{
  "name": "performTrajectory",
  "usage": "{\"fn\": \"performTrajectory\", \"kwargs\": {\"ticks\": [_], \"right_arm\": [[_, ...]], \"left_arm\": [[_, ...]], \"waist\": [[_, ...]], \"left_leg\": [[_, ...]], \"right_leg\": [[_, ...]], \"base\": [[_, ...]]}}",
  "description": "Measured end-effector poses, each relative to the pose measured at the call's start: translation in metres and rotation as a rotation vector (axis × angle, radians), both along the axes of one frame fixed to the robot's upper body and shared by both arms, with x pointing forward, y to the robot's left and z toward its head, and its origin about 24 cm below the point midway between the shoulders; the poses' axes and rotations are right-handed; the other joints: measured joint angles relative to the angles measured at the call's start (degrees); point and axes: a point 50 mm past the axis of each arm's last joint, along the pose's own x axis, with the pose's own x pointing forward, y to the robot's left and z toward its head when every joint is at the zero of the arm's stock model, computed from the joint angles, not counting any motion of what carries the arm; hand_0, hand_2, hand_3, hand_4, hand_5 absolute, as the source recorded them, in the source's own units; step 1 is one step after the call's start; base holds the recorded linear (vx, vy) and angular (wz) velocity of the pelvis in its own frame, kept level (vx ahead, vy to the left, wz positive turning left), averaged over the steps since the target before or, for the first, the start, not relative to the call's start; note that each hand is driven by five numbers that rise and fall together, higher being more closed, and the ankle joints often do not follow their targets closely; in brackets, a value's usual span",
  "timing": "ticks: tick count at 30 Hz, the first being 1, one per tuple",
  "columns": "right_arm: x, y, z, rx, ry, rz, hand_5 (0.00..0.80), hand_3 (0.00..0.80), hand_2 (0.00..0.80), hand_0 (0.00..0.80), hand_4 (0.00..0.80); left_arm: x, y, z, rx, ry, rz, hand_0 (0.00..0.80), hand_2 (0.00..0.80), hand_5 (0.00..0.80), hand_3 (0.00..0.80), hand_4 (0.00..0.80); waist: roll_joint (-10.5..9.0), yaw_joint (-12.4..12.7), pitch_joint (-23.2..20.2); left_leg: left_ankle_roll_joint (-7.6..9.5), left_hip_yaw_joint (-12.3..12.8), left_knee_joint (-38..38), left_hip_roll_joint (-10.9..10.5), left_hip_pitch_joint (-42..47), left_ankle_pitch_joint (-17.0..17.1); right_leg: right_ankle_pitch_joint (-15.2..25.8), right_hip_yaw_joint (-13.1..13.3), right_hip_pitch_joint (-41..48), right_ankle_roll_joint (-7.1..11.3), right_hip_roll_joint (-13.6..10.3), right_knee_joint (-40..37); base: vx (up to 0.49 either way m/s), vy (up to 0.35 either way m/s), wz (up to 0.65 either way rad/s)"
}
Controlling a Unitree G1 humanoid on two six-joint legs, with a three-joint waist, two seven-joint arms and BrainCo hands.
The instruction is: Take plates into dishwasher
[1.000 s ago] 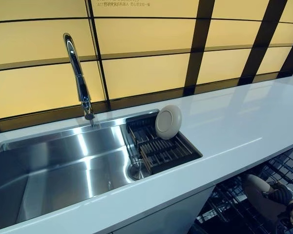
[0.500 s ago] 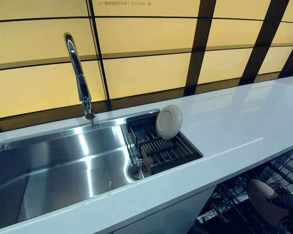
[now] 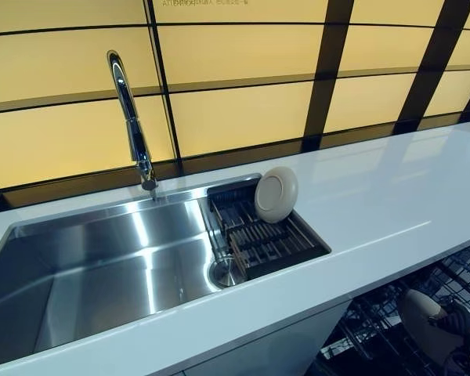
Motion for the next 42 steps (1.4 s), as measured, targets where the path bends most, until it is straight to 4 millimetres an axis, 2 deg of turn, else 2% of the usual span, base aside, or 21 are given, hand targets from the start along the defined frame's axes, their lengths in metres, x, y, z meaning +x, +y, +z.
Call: {"fn": "performTrajectory", "kwargs": {"ticks": [8, 23, 31, 42], "right_arm": [[0.004, 0.008, -0.009, 0.026, 0.026, 0.010, 0.800, 0.800, 0.800, 0.800, 0.800], [0.003, 0.004, -0.021, 0.051, 0.100, -0.015, 0.800, 0.800, 0.800, 0.800, 0.800], [0.005, 0.010, -0.028, 0.067, 0.120, -0.004, 0.800, 0.800, 0.800, 0.800, 0.800], [-0.004, 0.004, -0.036, 0.079, 0.158, -0.041, 0.800, 0.800, 0.800, 0.800, 0.800]], "left_arm": [[0.002, 0.000, 0.001, -0.002, -0.007, -0.003, 0.000, 0.000, 0.000, 0.000, 0.000], [0.005, 0.001, 0.001, -0.010, -0.005, -0.011, 0.000, 0.000, 0.000, 0.000, 0.000], [0.005, 0.002, 0.002, -0.007, -0.006, -0.011, 0.000, 0.000, 0.000, 0.000, 0.000], [0.009, 0.004, 0.003, -0.002, -0.015, -0.010, 0.000, 0.000, 0.000, 0.000, 0.000]], "waist": [[-0.16, 0.17, 0.11], [-0.50, 0.50, 0.33], [-1.02, 0.46, 0.76], [-2.01, 0.56, 1.90]], "left_leg": [[0.00, -0.31, 0.01, 0.09, 0.05, 0.00], [-0.01, -0.39, 0.23, 0.22, 0.17, 0.00], [-0.03, -0.13, 0.21, 0.24, 0.71, -0.02], [-0.06, 0.14, 0.24, 0.34, 0.72, -0.04]], "right_leg": [[-0.16, -0.36, 0.22, 0.00, 0.00, 0.00], [-0.19, -0.34, 0.42, -0.04, 0.13, 0.00], [-0.19, -0.23, 0.82, -0.04, 0.18, 0.00], [-0.19, 0.15, 0.73, -0.06, 0.29, 0.01]], "base": [[0.006, -0.005, 0.02], [0.005, -0.012, 0.00], [0.004, -0.002, 0.00], [0.000, 0.000, 0.00]]}}
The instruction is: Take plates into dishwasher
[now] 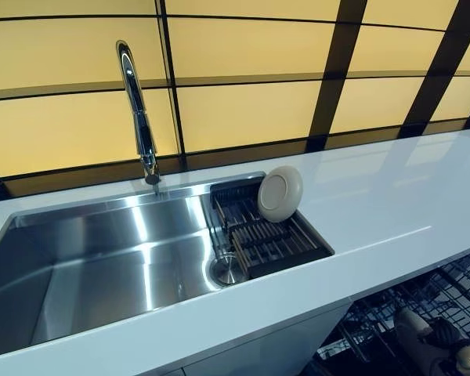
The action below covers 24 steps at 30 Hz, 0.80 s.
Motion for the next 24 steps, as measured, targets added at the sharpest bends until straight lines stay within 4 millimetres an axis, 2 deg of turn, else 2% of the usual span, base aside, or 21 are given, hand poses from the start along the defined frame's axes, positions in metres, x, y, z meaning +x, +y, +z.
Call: {"fn": "performTrajectory", "kwargs": {"ticks": [12, 24], "right_arm": [[0.009, 0.009, -0.005, 0.018, 0.003, 0.029, 0.800, 0.800, 0.800, 0.800, 0.800], [0.027, 0.016, 0.002, 0.034, -0.039, 0.056, 0.800, 0.800, 0.800, 0.800, 0.800]], "left_arm": [[0.011, 0.007, 0.004, 0.022, -0.012, -0.017, 0.000, 0.000, 0.000, 0.000, 0.000], [0.020, 0.009, 0.007, 0.031, -0.033, -0.024, 0.000, 0.000, 0.000, 0.000, 0.000]], "waist": [[-0.75, 0.98, 1.45], [-1.01, 1.10, 3.18]], "left_leg": [[-0.06, 0.14, 0.52, 0.09, -0.89, 0.02], [-0.05, 0.05, 1.13, 0.34, -1.97, 0.01]], "right_leg": [[0.23, 0.29, -1.17, -0.22, 0.16, 0.05], [0.42, 0.29, -2.08, -0.42, 0.43, 0.05]], "base": [[-0.002, -0.003, 0.00], [-0.011, -0.006, 0.00]]}}
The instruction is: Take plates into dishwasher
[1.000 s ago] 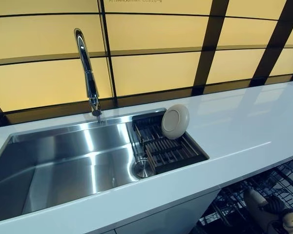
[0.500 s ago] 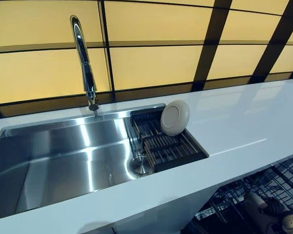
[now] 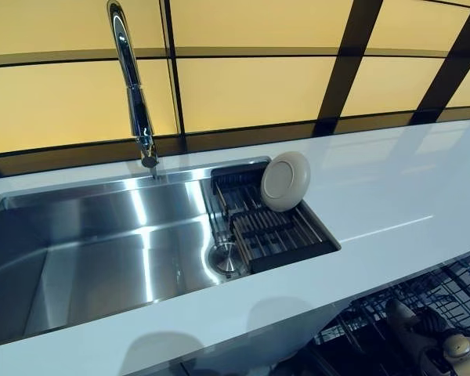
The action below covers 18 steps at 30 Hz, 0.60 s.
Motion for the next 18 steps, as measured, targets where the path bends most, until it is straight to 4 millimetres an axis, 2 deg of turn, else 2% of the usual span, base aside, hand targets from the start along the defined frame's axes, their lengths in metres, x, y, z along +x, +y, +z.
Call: {"fn": "performTrajectory", "kwargs": {"ticks": [15, 16, 18], "right_arm": [[0.028, 0.010, 0.012, -0.003, -0.050, 0.050, 0.797, 0.797, 0.797, 0.797, 0.797], [0.028, 0.011, 0.013, -0.003, -0.052, 0.051, 0.668, 0.668, 0.668, 0.668, 0.668], [0.032, 0.012, 0.014, -0.005, -0.058, 0.056, 0.499, 0.499, 0.499, 0.499, 0.499]], "left_arm": [[0.015, -0.001, 0.004, 0.000, -0.034, -0.010, 0.000, 0.000, 0.000, 0.000, 0.000], [0.017, -0.001, 0.004, 0.000, -0.038, -0.011, 0.000, 0.000, 0.000, 0.000, 0.000], [0.019, -0.001, 0.005, 0.000, -0.043, -0.013, 0.000, 0.000, 0.000, 0.000, 0.000]], "waist": [[-0.04, 0.13, 1.14], [-0.03, 0.14, 1.45], [0.04, 0.10, 2.06]], "left_leg": [[-0.07, -0.19, 1.34, 0.03, -2.82, -0.02], [-0.07, -0.20, 1.38, 0.03, -2.83, -0.02], [-0.07, -0.21, 1.39, 0.03, -2.88, -0.02]], "right_leg": [[0.68, -0.05, -2.12, -0.56, 0.22, 0.02], [0.70, -0.06, -2.11, -0.57, 0.22, 0.01], [0.76, -0.06, -2.18, -0.59, 0.21, 0.01]], "base": [[-0.043, -0.005, 0.00], [-0.036, 0.006, 0.00], [-0.039, 0.004, 0.00]]}}
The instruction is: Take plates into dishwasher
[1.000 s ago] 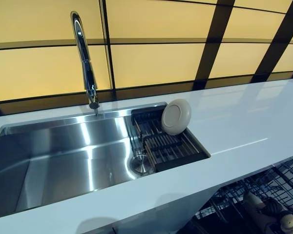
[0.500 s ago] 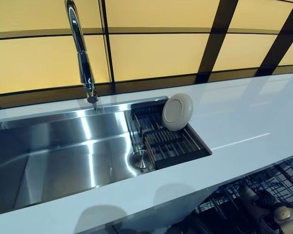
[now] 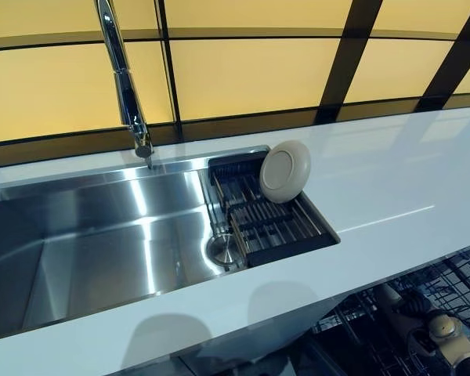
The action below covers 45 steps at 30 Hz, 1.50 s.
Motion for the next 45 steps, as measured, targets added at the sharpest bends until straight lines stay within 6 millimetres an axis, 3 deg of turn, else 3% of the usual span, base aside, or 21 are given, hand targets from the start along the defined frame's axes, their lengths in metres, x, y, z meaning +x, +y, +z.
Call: {"fn": "performTrajectory", "kwargs": {"ticks": [1, 3, 5, 7, 8, 10, 45], "right_arm": [[0.002, 0.001, 0.001, -0.001, -0.002, 0.005, 0.558, 0.558, 0.558, 0.558, 0.558], [0.003, 0.002, 0.001, -0.004, 0.002, 0.010, 0.530, 0.530, 0.530, 0.530, 0.530], [0.005, 0.003, 0.001, -0.006, 0.004, 0.015, 0.408, 0.408, 0.408, 0.408, 0.408], [0.006, 0.005, 0.001, 0.002, -0.002, 0.017, 0.163, 0.163, 0.163, 0.163, 0.163], [0.008, 0.005, 0.002, 0.003, -0.005, 0.018, 0.141, 0.141, 0.141, 0.141, 0.141], [0.009, 0.006, 0.002, 0.005, -0.009, 0.020, 0.000, 0.000, 0.000, 0.000, 0.000], [0.017, 0.006, 0.010, 0.015, -0.040, 0.003, 0.000, 0.000, 0.000, 0.000, 0.000]], "left_arm": [[0.001, 0.000, 0.000, 0.000, -0.002, -0.001, 0.000, 0.000, 0.000, 0.000, 0.000], [0.001, 0.000, 0.000, 0.000, -0.002, -0.001, 0.000, 0.000, 0.000, 0.000, 0.000], [0.001, 0.000, 0.000, 0.000, -0.002, -0.001, 0.000, 0.000, 0.000, 0.000, 0.000], [0.003, 0.000, 0.001, 0.000, -0.005, -0.002, 0.000, 0.000, 0.000, 0.000, 0.000], [0.004, 0.000, 0.001, 0.000, -0.008, -0.003, 0.000, 0.000, 0.000, 0.000, 0.000], [0.004, 0.000, 0.001, 0.000, -0.007, -0.002, 0.000, 0.000, 0.000, 0.000, 0.000], [0.008, -0.001, 0.002, 0.001, -0.015, -0.009, 0.000, 0.000, 0.000, 0.000, 0.000]], "waist": [[0.03, 0.00, 0.28], [0.06, -0.02, 0.34], [0.06, -0.02, 0.35], [0.05, 0.07, 0.35], [0.05, 0.09, 0.35], [0.08, 0.11, 0.37], [0.33, -0.15, 1.78]], "left_leg": [[-0.01, 0.00, 0.00, 0.00, -0.06, 0.00], [-0.01, 0.01, -0.03, 0.04, -0.13, 0.00], [-0.01, 0.01, -0.05, 0.05, -0.22, 0.00], [-0.02, 0.01, 0.02, -0.02, -0.62, 0.01], [-0.11, 0.00, 0.14, -0.07, -0.95, 0.07], [-0.25, 0.00, 0.14, -0.05, -0.97, 0.15], [-0.12, 0.18, 0.08, -0.18, -0.82, 0.08]], "right_leg": [[0.03, 0.00, -0.09, -0.02, 0.00, 0.00], [0.04, 0.01, -0.20, -0.03, 0.05, 0.01], [0.04, 0.02, -0.30, -0.04, 0.07, 0.01], [0.09, 0.03, -0.63, -0.04, 0.01, 0.03], [0.20, 0.02, -0.90, -0.09, -0.03, 0.08], [0.34, 0.03, -0.93, -0.26, 0.01, 0.21], [0.66, 0.32, -0.93, -0.26, 0.00, 0.25]], "base": [[-0.032, 0.001, -0.01], [0.000, 0.000, 0.00], [-0.034, 0.000, 0.00], [-0.041, 0.002, 0.01], [0.000, 0.000, 0.00], [-0.039, -0.001, 0.00], [-0.002, 0.013, 0.00]]}}
